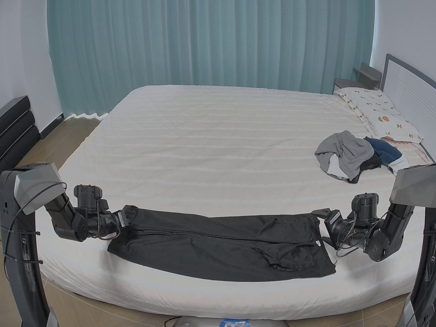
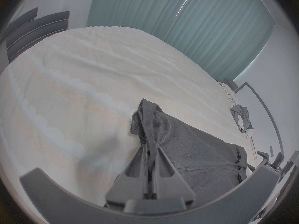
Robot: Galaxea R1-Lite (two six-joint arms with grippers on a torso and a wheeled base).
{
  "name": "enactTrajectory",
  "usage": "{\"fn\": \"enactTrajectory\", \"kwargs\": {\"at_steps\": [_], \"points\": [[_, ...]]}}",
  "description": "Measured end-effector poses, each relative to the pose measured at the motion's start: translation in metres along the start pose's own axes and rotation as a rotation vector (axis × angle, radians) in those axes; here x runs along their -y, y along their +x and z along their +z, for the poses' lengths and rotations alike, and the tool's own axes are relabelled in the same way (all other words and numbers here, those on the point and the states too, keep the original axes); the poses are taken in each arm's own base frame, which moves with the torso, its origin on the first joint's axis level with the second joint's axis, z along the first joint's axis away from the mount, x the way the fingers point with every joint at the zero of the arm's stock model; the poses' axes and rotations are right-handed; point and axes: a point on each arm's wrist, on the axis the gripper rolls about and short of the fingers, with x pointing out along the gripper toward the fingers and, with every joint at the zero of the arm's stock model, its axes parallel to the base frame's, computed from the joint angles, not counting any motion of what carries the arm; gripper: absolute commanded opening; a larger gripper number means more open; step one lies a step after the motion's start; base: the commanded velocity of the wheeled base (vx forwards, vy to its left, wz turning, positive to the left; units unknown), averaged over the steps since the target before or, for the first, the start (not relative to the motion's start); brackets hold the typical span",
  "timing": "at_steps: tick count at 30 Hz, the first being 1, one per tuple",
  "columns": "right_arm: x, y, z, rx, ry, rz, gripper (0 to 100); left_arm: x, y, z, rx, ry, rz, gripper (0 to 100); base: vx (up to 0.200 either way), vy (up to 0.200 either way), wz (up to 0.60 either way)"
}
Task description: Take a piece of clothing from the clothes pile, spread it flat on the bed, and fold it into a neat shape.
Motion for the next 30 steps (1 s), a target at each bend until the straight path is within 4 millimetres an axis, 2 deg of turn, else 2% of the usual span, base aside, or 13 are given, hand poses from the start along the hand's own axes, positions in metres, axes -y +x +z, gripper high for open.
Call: {"fn": "enactTrajectory", "kwargs": {"at_steps": [5,30], "points": [[0.0,0.0,0.0,0.0,0.0,0.0,100,0.0,-0.007,0.003,0.012,-0.009,0.002,0,0.0,0.0,0.0],[-0.001,-0.001,0.005,0.02,0.009,0.024,100,-0.035,-0.045,0.024,0.068,-0.115,0.079,0,0.0,0.0,0.0]]}}
